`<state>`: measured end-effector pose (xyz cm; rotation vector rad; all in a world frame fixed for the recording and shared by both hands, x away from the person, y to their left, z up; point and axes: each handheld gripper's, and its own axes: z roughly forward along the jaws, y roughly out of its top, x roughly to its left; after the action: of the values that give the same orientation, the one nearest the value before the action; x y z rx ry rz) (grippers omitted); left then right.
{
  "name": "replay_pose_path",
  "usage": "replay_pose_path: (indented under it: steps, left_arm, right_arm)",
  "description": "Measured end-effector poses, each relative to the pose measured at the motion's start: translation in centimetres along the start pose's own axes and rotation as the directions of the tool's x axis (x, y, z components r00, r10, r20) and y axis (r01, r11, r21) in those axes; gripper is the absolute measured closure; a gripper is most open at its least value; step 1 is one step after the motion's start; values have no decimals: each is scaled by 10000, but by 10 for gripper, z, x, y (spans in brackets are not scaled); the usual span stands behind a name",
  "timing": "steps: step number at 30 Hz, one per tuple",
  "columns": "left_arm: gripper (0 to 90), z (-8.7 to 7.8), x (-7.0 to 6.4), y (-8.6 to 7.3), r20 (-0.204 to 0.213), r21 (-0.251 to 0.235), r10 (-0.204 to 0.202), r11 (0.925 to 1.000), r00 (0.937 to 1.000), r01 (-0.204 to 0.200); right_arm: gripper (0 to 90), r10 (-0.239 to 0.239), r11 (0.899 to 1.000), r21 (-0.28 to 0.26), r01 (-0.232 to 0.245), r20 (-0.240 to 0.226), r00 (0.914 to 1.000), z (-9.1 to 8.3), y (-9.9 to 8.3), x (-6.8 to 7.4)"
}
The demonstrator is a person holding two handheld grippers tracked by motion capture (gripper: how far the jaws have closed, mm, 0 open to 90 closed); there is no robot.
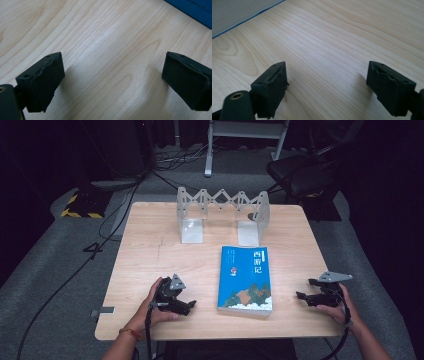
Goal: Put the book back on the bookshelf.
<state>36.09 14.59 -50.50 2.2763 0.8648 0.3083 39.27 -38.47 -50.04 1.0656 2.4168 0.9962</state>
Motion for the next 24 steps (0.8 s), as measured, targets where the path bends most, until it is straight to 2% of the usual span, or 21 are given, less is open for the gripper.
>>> replay_pose_path:
  steps: [1, 3, 5, 7, 8, 9, 12, 13, 16, 17, 19, 21, 22, 24]
  left_arm:
    - [25, 1, -1, 1, 32, 37, -8, 10000, 10000, 8]
    - [2, 3, -3, 2, -19, 90, 10, 10000, 10000, -10]
    - [2, 4, -5, 3, 33, 92, 26, 10000, 10000, -26]
    - [2, 4, -7, 4, 70, 101, 65, 9999, 10000, -66]
    - [2, 6, -9, 6, 189, 107, 164, 9998, 9997, -166]
    - [2, 7, -9, 7, 249, 85, 228, 9997, 9994, -230]
    - [1, 13, -11, 13, 394, 111, 402, 9991, 9984, -406]
    - [2, 13, -11, 13, 394, 111, 402, 9991, 9984, -406]
    - [1, 22, -12, 24, 522, 78, 552, 9984, 9971, -556]
    - [2, 24, -13, 26, 544, 92, 539, 9985, 9971, -545]
    - [2, 26, -15, 28, 606, 103, 652, 9978, 9960, -660]
    - [2, 26, -16, 29, 588, 103, 639, 9979, 9962, -646]
    - [3, 26, -16, 29, 568, 101, 625, 9980, 9964, -631]
    - [6, 26, -17, 28, 523, 86, 579, 9983, 9970, -584]
  right_arm:
    - [163, -327, 9992, 209, 332, -235, 9992, 3, 6, 0]
    - [191, -901, 9951, 385, 907, -179, 9958, 7, 15, -1]
    - [251, -1143, 9926, 385, 1154, -281, 9930, 11, 22, -1]
    - [259, -1246, 9910, 445, 1263, -385, 9915, 14, 26, 0]
    - [261, -1445, 9878, 465, 1483, -768, 9865, 20, 37, 6]
    - [267, -1581, 9857, 442, 1628, -947, 9829, 21, 42, 9]
    - [296, -1986, 9774, 487, 2057, -1221, 9724, 25, 56, 19]
    - [296, -1986, 9774, 487, 2057, -1221, 9724, 25, 56, 19]
    - [305, -2358, 9674, 603, 2462, -1422, 9614, 32, 69, 29]
    - [306, -2387, 9661, 654, 2498, -1426, 9606, 33, 71, 33]
    - [303, -2654, 9597, 553, 2757, -1450, 9532, 32, 71, 40]
    - [298, -2805, 9559, 367, 2913, -1791, 9430, 30, 70, 46]
    - [297, -2813, 9560, 320, 2917, -1828, 9421, 30, 70, 48]
    - [297, -2909, 9529, 247, 3023, -2086, 9338, 30, 68, 52]
